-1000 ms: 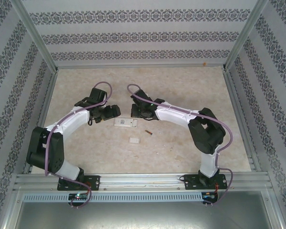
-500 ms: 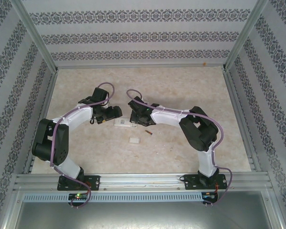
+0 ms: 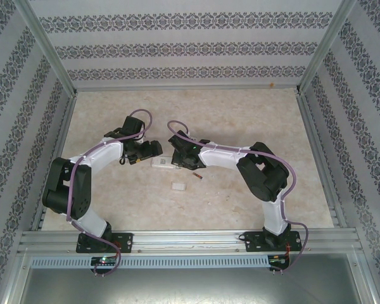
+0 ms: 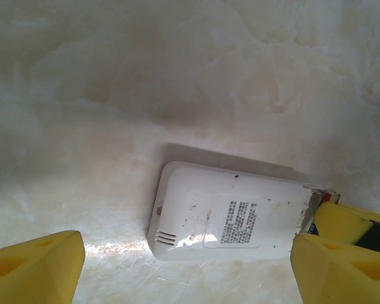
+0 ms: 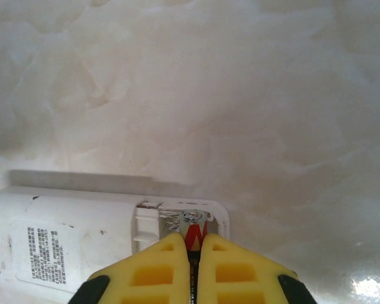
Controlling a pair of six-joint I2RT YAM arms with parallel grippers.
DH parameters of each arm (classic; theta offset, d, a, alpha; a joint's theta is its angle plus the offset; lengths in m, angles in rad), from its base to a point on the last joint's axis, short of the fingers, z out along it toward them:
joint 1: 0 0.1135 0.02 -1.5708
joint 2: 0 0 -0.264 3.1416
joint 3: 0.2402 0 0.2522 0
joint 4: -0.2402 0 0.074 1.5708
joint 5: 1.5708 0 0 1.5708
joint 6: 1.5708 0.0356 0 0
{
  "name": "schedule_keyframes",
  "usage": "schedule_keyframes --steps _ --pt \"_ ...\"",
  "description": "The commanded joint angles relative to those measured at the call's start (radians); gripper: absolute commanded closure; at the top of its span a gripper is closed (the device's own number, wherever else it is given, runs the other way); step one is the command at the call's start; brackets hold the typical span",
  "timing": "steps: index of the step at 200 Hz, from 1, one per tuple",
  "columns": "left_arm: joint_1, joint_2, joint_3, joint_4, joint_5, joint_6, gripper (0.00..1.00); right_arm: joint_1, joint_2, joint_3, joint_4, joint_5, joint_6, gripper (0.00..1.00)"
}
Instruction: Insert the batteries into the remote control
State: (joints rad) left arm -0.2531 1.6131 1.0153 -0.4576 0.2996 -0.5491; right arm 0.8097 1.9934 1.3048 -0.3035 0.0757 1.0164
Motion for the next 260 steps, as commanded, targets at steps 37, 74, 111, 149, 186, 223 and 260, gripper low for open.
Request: schedule_keyframes --steps 37,74,111,149,186,223,260 --pt "0.012 -0.002 0.024 0.003 0.012 0.002 0.15 0.02 -0.001 -0.01 -0.046 0.053 -0.005 0.81" --pt "0.012 -0.005 0.023 0.001 0.008 0.003 0.15 0.02 -0.016 0.0 -0.046 0.047 -0.013 0.77" --pt "0.011 0.002 0.021 0.007 0.011 0.005 0.15 0.009 -0.041 0.032 -0.081 0.053 -0.055 0.71" --pt "0.011 0.027 0.033 0.001 0.02 0.017 0.18 -0.017 -0.045 0.063 -0.085 0.026 -0.086 0.7" --pt "0.012 0.067 0.047 -0.004 0.049 0.031 0.26 -0.037 -0.021 0.068 -0.075 0.013 -0.086 0.8" --pt "0.011 0.09 0.044 -0.003 0.059 0.034 0.29 -0.035 -0.006 0.064 -0.071 0.006 -0.085 0.84" --pt "0.012 0.102 0.04 0.007 0.067 0.031 0.3 -0.028 0.002 0.056 -0.067 -0.003 -0.075 0.87"
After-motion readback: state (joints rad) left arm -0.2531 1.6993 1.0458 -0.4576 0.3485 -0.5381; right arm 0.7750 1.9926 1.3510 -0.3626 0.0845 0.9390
